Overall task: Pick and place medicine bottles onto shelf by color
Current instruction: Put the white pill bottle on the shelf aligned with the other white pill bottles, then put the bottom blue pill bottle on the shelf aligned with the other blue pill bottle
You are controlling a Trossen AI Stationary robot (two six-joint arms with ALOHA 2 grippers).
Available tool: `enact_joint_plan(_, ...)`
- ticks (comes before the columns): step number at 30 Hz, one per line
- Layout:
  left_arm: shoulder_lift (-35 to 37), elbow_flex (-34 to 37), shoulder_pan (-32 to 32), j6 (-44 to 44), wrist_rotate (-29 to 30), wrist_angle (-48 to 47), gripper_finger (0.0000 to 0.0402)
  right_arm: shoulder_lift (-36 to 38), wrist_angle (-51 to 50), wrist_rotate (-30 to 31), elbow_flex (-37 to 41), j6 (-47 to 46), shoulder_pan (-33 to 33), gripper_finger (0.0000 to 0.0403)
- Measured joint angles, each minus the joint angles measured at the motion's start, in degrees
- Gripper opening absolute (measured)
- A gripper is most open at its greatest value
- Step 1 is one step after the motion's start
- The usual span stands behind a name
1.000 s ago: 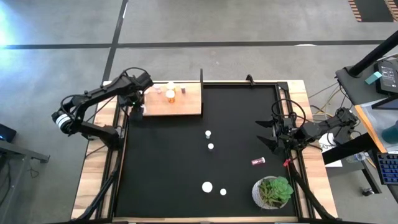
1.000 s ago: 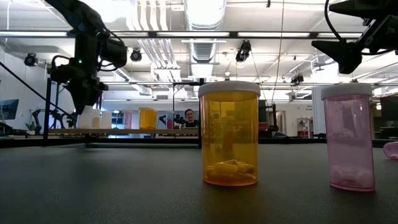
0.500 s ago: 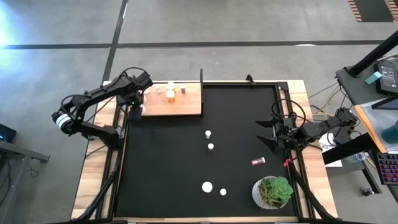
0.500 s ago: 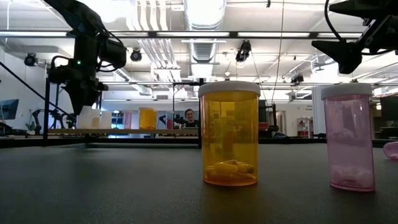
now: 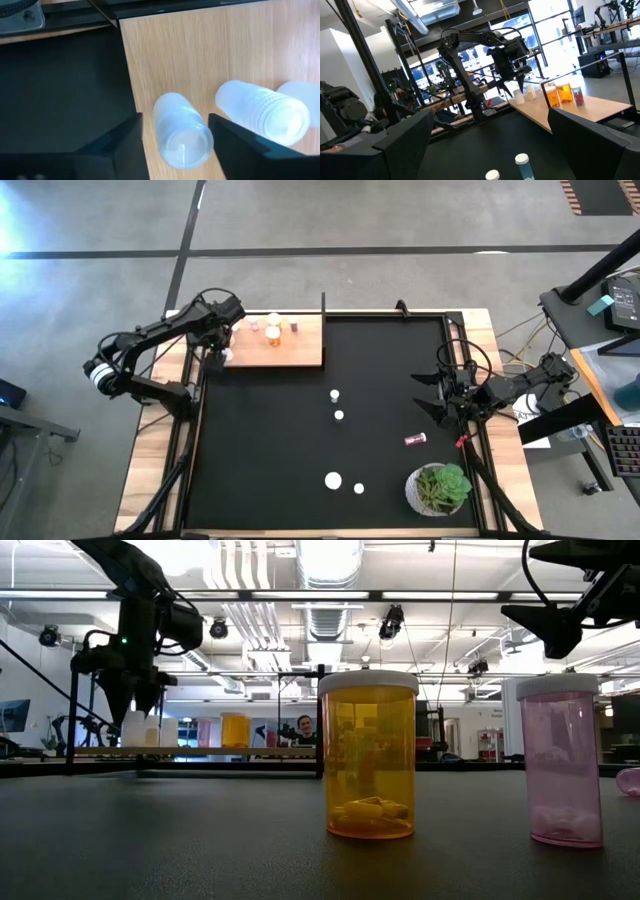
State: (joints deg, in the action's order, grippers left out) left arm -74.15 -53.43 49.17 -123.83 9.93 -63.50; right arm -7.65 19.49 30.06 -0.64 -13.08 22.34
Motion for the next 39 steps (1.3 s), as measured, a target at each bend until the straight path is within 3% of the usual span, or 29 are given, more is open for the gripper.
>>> enact_joint_plan(9,0.58,-1.53,0.02,3.71,0.07,-0.03,0.0333,-0.01,0.01,0.0,0.0,0.0,-0.01,0.0384)
enact_joint_plan(15,2.15,-3.8,-0.04,8.46,0.52,-0.04,0.0391,0.0,0.01,0.0,0.0,0.01,-0.01,0.0384)
enact_joint_plan(22,2.84,-6.96,-0.69,17.08,0.83,0.06,0.0396,0.0,0.01,0.01,0.0,0.01,0.01,0.0384)
enact_joint_plan(27,3.01,-8.43,-4.57,21.9,-0.87,0.26,0.0396,0.0,0.0,0.0,0.0,0.0,-0.01,0.0384)
enact_joint_plan(39,1.95,-10.27,-28.18,23.71,-0.37,7.7,0.0396,0.0,0.0,0.0,0.0,0.01,-0.01,0.0384)
